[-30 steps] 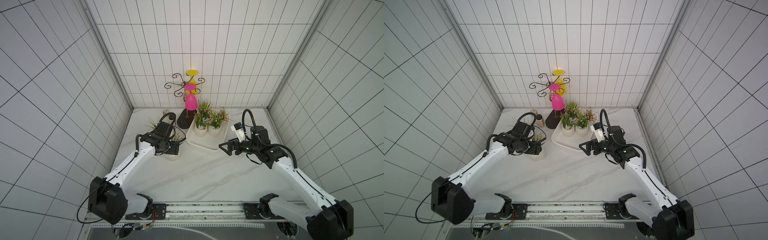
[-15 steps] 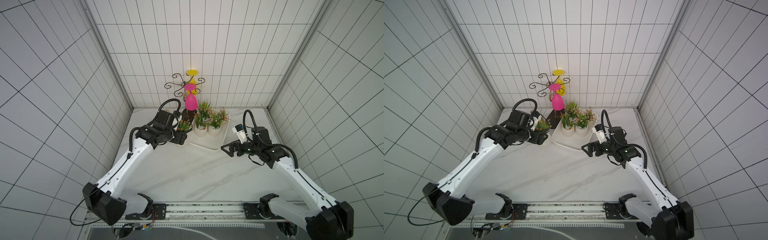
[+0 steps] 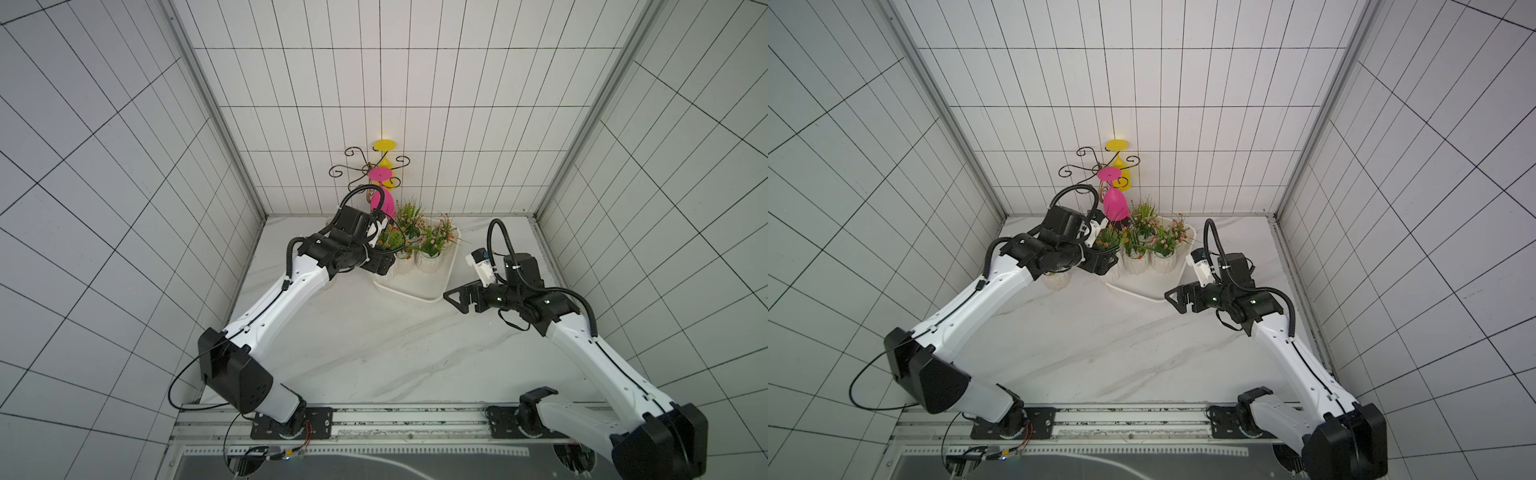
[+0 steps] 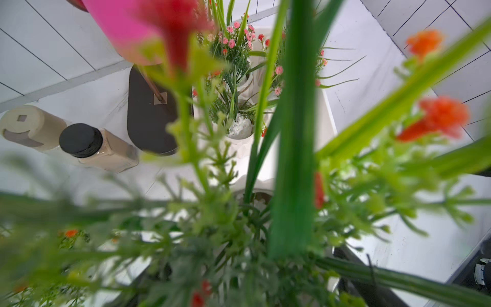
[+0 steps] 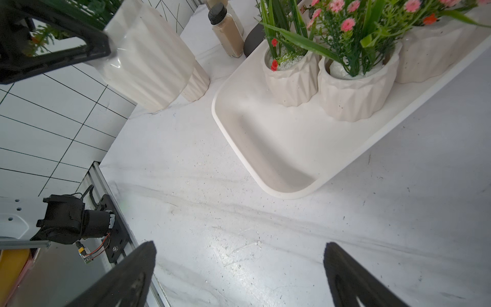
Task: Put the potted gypsophila into the storage box
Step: Place the baby's breath potted plant at the storage box.
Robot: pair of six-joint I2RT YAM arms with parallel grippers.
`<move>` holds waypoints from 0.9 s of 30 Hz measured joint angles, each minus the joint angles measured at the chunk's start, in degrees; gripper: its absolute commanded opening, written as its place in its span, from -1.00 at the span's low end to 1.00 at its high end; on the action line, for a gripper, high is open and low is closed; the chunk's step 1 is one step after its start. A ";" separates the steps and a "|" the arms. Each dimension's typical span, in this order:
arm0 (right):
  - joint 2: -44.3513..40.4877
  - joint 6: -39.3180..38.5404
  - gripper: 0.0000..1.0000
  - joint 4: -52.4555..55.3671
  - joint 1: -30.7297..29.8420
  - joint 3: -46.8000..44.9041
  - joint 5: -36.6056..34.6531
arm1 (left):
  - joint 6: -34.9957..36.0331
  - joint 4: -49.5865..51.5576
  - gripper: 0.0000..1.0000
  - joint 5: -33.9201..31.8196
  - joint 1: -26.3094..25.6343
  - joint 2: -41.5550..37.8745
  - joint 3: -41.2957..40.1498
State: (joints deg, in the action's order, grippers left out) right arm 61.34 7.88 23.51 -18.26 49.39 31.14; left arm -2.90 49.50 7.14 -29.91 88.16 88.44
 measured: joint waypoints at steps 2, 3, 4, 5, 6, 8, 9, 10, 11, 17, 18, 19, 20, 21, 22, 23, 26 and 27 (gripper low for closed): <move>0.00 0.02 0.99 -0.07 0.00 0.00 0.00 | 0.09 -1.09 0.38 -0.02 -0.09 1.62 0.42; 0.00 0.02 0.99 -0.11 0.00 0.00 0.00 | 0.13 -1.38 0.38 -0.04 -0.13 2.14 0.59; 0.00 0.04 0.99 -0.20 0.00 0.00 0.00 | 0.22 -1.79 0.37 -0.09 -0.24 2.89 0.87; 0.00 0.04 0.99 -0.31 0.00 0.00 0.00 | 0.33 -1.99 0.37 -0.26 -0.31 3.69 1.31; 0.00 0.07 0.99 -0.37 0.00 0.00 0.00 | 0.39 -2.34 0.37 -0.52 -0.39 4.39 1.57; 0.00 0.26 0.99 -0.46 0.00 0.00 0.00 | 0.61 -3.04 0.35 -1.07 -0.61 5.60 1.77; 0.00 0.31 0.99 -0.50 0.00 0.00 0.00 | 0.72 -3.41 0.34 -1.29 -0.72 6.10 1.77; 0.00 0.44 0.99 -0.59 0.00 0.00 0.00 | 0.83 -3.82 0.34 -1.40 -0.81 6.49 1.77; 0.00 0.48 0.99 -0.72 0.00 0.00 0.00 | 0.92 -4.33 0.33 -1.46 -0.85 6.93 1.77; 0.00 0.68 0.99 -1.38 0.00 0.00 0.00 | 1.05 -6.78 0.33 -1.73 -1.01 9.03 1.77; 0.00 0.68 0.99 -1.42 0.00 0.00 0.00 | 1.07 -7.19 0.33 -1.75 -1.03 9.33 1.77; 0.00 0.70 0.99 -1.44 0.00 0.00 0.00 | 1.07 -7.58 0.33 -1.84 -1.05 9.73 1.77; 0.00 0.72 0.99 -1.51 0.00 0.00 0.00 | 1.07 -7.93 0.33 -1.92 -1.07 10.03 1.77; 0.00 0.72 0.99 -1.55 0.00 0.00 0.00 | 1.09 -8.28 0.33 -2.01 -1.11 10.29 1.75; 0.00 0.72 0.99 -1.62 0.02 0.00 0.00 | 1.09 -8.68 0.33 -2.14 -1.11 10.58 1.73; 0.00 0.74 0.99 -1.64 0.02 0.00 0.00 | 1.09 -9.09 0.33 -2.25 -1.11 10.80 1.62; 0.00 0.81 0.99 -1.66 0.02 0.00 0.00 | 1.25 -10.14 0.33 -2.45 -1.11 11.58 1.40; 0.00 0.85 0.99 -1.68 0.02 0.00 0.02 | 1.25 -10.40 0.33 -2.49 -1.11 11.91 1.40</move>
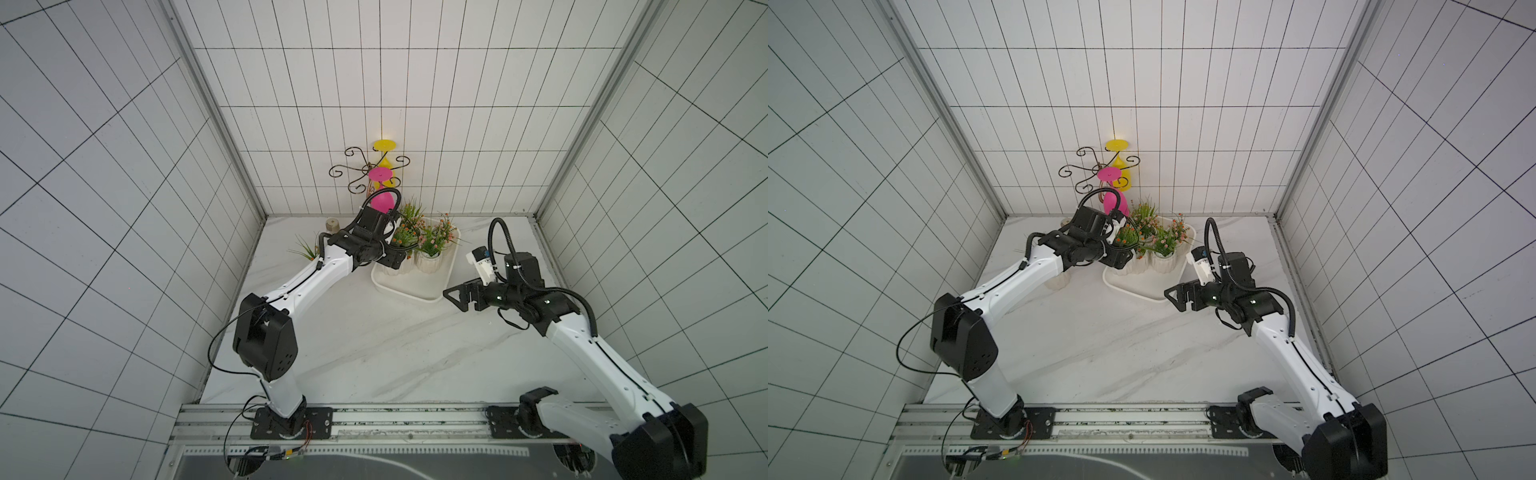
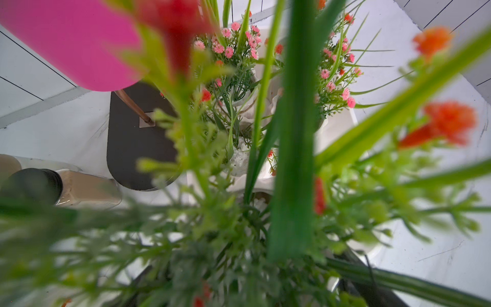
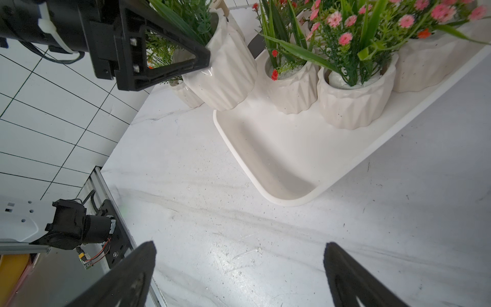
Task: Put the potted gypsophila into the storage box
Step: Place the baby's breath potted plant at the storage box.
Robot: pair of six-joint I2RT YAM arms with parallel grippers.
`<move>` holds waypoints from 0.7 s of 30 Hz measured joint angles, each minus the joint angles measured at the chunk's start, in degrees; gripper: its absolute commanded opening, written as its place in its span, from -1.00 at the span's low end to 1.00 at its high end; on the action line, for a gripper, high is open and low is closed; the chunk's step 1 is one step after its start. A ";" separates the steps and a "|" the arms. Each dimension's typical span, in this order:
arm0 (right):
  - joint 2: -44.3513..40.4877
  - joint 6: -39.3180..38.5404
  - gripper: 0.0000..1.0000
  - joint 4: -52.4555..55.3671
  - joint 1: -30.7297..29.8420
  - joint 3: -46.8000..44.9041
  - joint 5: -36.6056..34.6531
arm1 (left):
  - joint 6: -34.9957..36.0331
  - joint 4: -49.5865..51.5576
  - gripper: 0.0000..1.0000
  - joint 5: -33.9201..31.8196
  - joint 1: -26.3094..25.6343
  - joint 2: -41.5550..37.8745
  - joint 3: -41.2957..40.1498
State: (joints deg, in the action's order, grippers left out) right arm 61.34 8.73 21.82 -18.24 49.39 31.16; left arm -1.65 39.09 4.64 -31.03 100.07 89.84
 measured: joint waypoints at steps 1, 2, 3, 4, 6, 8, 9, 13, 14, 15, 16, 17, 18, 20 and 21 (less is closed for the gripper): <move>0.00 0.04 0.99 0.00 0.00 0.00 -0.02 | 0.00 -0.42 0.33 -0.09 0.00 0.35 -0.07; 0.00 0.07 0.99 0.00 0.00 0.00 -0.02 | 0.00 -0.76 0.33 -0.11 0.00 0.74 -0.20; 0.00 0.07 0.99 0.00 0.00 0.00 -0.02 | 0.00 -1.09 0.33 -0.13 0.00 0.96 -0.39; 0.00 0.09 0.99 -0.02 0.00 0.00 0.00 | 0.00 -1.36 0.33 -0.15 0.00 1.20 -0.70; 0.00 0.09 0.99 -0.02 0.00 0.00 0.00 | 0.00 -1.70 0.33 -0.17 0.00 1.40 -1.38; 0.00 0.09 0.99 -0.02 0.00 0.00 0.00 | -0.02 -2.01 0.33 -0.17 0.00 1.57 -2.01; 0.00 0.09 0.99 -0.04 0.00 0.00 0.00 | -0.02 -2.08 0.33 -0.20 0.00 1.64 -2.21; 0.00 0.09 0.99 -0.04 0.00 0.00 0.00 | -0.02 -2.27 0.32 -0.24 0.00 2.36 -2.71; 0.00 0.09 0.99 -0.04 0.00 0.00 0.02 | -0.02 -2.38 0.32 -0.24 0.00 2.71 -2.75; 0.00 0.09 0.99 -0.04 0.00 0.00 0.00 | -0.04 -2.51 0.32 -0.24 0.00 3.02 -2.75; 0.00 0.09 0.99 -0.07 0.00 0.00 0.02 | -0.04 -2.67 0.32 -0.24 0.00 3.43 -2.78; 0.00 0.09 0.99 -0.07 0.00 0.00 0.02 | -0.07 -2.84 0.32 -0.24 0.00 3.85 -2.78; 0.00 0.09 0.99 -0.07 0.00 0.00 0.02 | -0.07 -3.02 0.32 -0.24 0.00 4.24 -2.78; 0.00 0.09 0.99 -0.17 0.00 0.00 0.04 | -0.11 -3.34 0.32 -0.24 0.00 5.16 -2.78; 0.02 0.09 0.99 -0.26 0.00 0.00 0.07 | -0.17 -3.45 0.32 -0.24 0.00 5.53 -2.84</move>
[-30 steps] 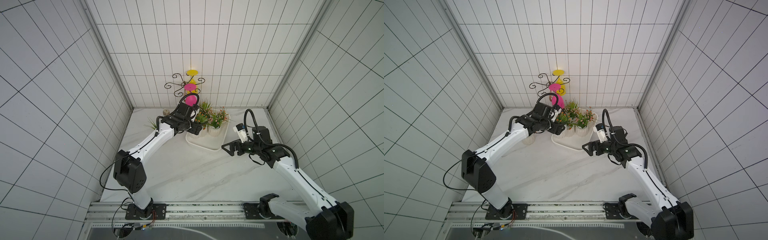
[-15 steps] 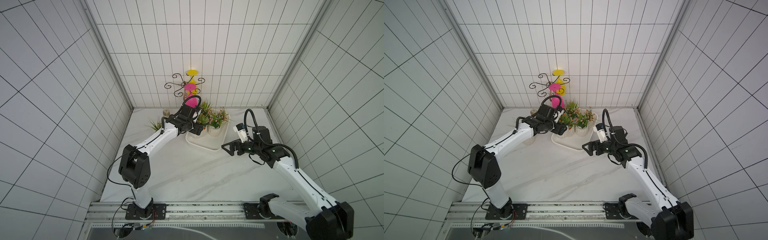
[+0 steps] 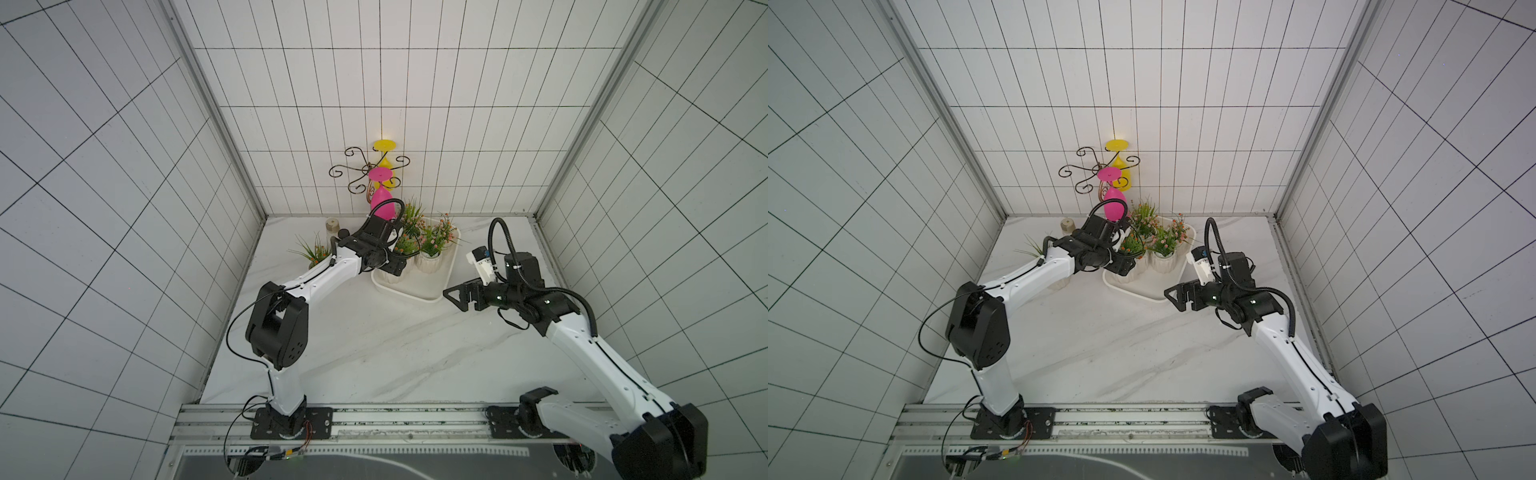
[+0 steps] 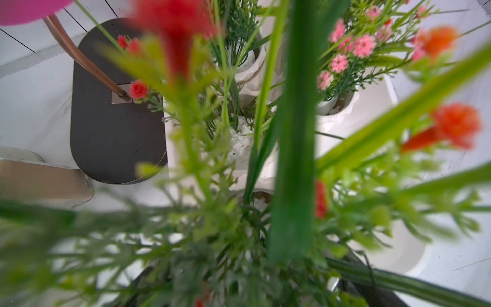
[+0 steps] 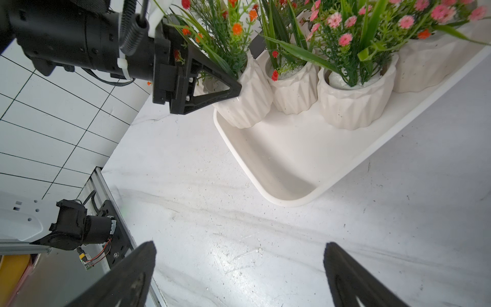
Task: Put the potted gypsophila into the storage box
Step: Place the baby's breath potted plant at the storage box.
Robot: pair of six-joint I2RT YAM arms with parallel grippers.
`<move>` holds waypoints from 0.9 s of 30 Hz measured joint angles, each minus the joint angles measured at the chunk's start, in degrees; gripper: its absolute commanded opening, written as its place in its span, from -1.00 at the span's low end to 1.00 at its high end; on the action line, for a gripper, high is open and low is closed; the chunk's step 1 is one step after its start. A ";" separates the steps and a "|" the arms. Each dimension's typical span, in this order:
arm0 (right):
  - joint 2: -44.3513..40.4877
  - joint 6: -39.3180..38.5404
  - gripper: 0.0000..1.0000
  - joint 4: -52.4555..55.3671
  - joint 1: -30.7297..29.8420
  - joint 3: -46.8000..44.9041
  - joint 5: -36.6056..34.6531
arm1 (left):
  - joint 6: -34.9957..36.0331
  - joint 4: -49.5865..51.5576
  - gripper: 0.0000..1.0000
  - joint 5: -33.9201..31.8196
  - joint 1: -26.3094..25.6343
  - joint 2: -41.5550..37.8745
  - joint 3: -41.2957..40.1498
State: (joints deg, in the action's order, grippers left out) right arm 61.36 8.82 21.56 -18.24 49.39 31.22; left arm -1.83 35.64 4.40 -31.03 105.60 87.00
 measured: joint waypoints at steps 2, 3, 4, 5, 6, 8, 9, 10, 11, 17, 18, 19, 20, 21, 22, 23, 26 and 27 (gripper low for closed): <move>0.00 0.00 0.99 -0.22 0.00 0.00 0.11 | -0.09 -0.17 0.32 -0.02 0.00 0.46 -0.26; 0.00 0.00 0.99 -0.24 0.00 0.00 0.15 | -0.09 -0.17 0.32 -0.07 0.00 0.59 -0.39; 0.00 0.00 0.99 -0.24 0.00 0.00 0.15 | -0.09 -0.26 0.32 -0.11 0.00 0.66 -0.48; 0.00 0.00 0.99 -0.26 0.00 0.00 0.15 | -0.09 -0.37 0.32 -0.20 0.00 0.66 -0.59; 0.02 0.00 0.99 -0.28 0.00 0.00 0.15 | -0.09 -0.50 0.32 -0.31 0.00 0.66 -0.72; 0.02 0.00 0.99 -0.39 0.00 0.00 0.15 | -0.09 -0.90 0.32 -0.66 0.00 0.68 -1.09; 0.02 0.00 0.99 -0.48 0.00 0.00 0.17 | -0.09 -1.18 0.32 -0.92 0.00 0.68 -1.42; 0.04 0.00 0.99 -0.57 0.00 0.00 0.17 | -0.09 -1.31 0.33 -1.11 0.00 0.68 -1.66; 0.04 0.00 0.99 -0.63 0.00 0.00 0.17 | -0.09 -1.53 0.33 -1.29 0.00 0.70 -2.03; 0.04 0.00 0.99 -0.92 0.11 0.00 0.24 | -0.07 -2.01 0.35 -2.25 -0.15 1.55 -3.43; 0.04 0.00 0.99 -0.94 0.17 0.00 0.24 | -0.07 -2.01 0.36 -2.45 -0.22 1.75 -3.54; 0.04 0.00 0.99 -0.98 0.31 0.00 0.35 | -0.07 -2.05 0.36 -2.69 -0.31 2.03 -3.58; 0.04 0.00 0.99 -1.01 0.39 0.00 0.42 | -0.04 -2.14 0.38 -2.89 -0.44 2.32 -3.61; 0.04 0.00 0.99 -1.01 0.44 0.00 0.44 | -0.04 -2.21 0.39 -3.04 -0.52 2.56 -3.65; 0.04 0.00 0.99 -1.01 0.46 0.00 0.52 | -0.04 -2.27 0.40 -3.17 -0.68 2.89 -3.67; 0.04 0.00 0.99 -1.01 0.46 0.00 0.55 | -0.04 -2.43 0.41 -3.32 -0.79 3.19 -3.67; 0.04 0.00 0.99 -1.01 0.48 0.00 0.59 | -0.04 -2.47 0.44 -3.52 -0.92 3.93 -3.67; 0.04 0.00 0.99 -1.03 0.48 0.00 0.59 | -0.04 -2.47 0.45 -3.61 -1.01 4.11 -3.67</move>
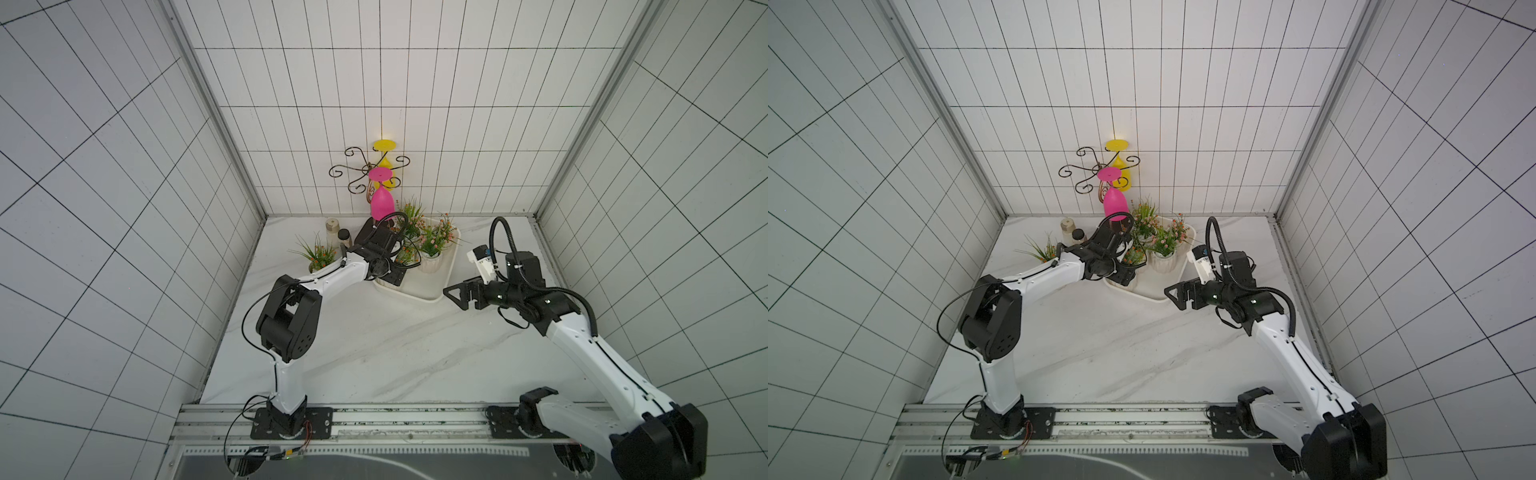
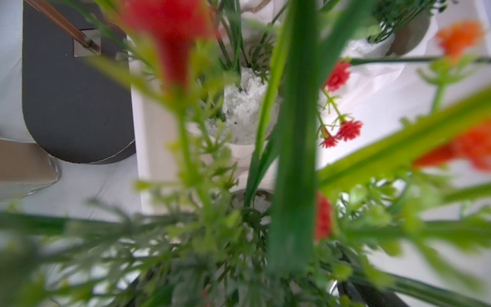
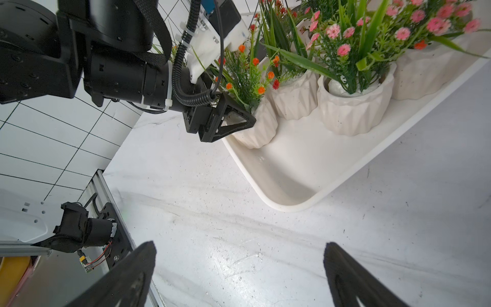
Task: Put the potted gypsophila into the storage box
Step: Place the baby's breath potted plant at the storage box.
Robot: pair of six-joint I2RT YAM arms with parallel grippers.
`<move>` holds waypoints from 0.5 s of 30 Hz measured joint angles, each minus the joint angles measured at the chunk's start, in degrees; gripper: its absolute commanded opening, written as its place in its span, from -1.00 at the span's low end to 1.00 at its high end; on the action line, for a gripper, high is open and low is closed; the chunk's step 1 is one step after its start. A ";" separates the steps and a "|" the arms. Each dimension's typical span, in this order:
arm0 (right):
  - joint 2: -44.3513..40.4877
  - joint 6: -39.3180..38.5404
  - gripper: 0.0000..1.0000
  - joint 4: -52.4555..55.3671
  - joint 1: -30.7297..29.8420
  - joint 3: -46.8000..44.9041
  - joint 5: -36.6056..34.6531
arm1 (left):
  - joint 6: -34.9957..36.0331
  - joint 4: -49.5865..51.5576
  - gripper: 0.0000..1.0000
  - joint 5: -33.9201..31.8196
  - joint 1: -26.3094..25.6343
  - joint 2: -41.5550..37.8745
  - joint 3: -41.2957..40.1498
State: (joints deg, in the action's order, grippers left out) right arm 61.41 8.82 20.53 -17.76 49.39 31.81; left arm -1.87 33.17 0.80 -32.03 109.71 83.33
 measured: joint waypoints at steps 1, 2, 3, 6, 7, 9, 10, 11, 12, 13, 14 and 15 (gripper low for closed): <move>-0.02 0.00 0.99 0.00 0.00 0.00 0.02 | 0.00 0.02 0.46 -0.11 -0.07 0.11 -0.02; -0.02 0.00 0.99 0.00 0.00 0.00 0.02 | 0.00 -0.09 0.50 -0.13 -0.09 0.11 -0.13; -0.02 0.00 0.99 0.02 0.00 0.00 0.02 | 0.00 -0.13 0.54 -0.22 -0.13 0.11 -0.20; -0.02 0.00 0.99 0.00 0.00 0.00 0.02 | -0.02 -0.42 0.67 -0.61 -0.22 0.13 -0.31; -0.02 0.00 0.99 0.02 0.02 0.00 0.02 | -0.02 -0.42 0.68 -0.81 -0.31 0.15 -0.33; -0.04 0.00 0.99 0.02 0.22 0.00 0.07 | 0.00 -0.59 0.70 -1.33 -0.52 0.31 -0.33; -0.04 0.00 0.99 0.02 0.28 0.00 0.07 | 0.00 -0.72 0.70 -1.60 -0.61 0.39 -0.33; -0.04 0.00 0.99 0.02 0.31 0.00 0.07 | -0.02 -0.90 0.71 -1.81 -0.68 0.55 -0.33; -0.09 0.00 0.99 0.02 0.33 0.00 0.11 | -0.02 -1.05 0.71 -1.92 -0.76 0.61 -0.33; -0.13 0.00 0.99 0.02 0.33 0.00 0.11 | -0.04 -1.09 0.72 -2.05 -0.83 0.63 -0.33; -0.17 0.00 0.99 0.02 0.37 0.00 0.13 | -0.04 -1.07 0.73 -2.16 -0.85 0.63 -0.31; -0.20 0.00 0.99 0.02 0.39 0.00 0.13 | -0.04 -1.09 0.75 -2.25 -0.87 0.66 -0.31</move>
State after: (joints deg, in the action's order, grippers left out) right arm 61.21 8.82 20.56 -17.37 49.39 31.94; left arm -1.91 32.08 -1.45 -32.91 110.37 83.02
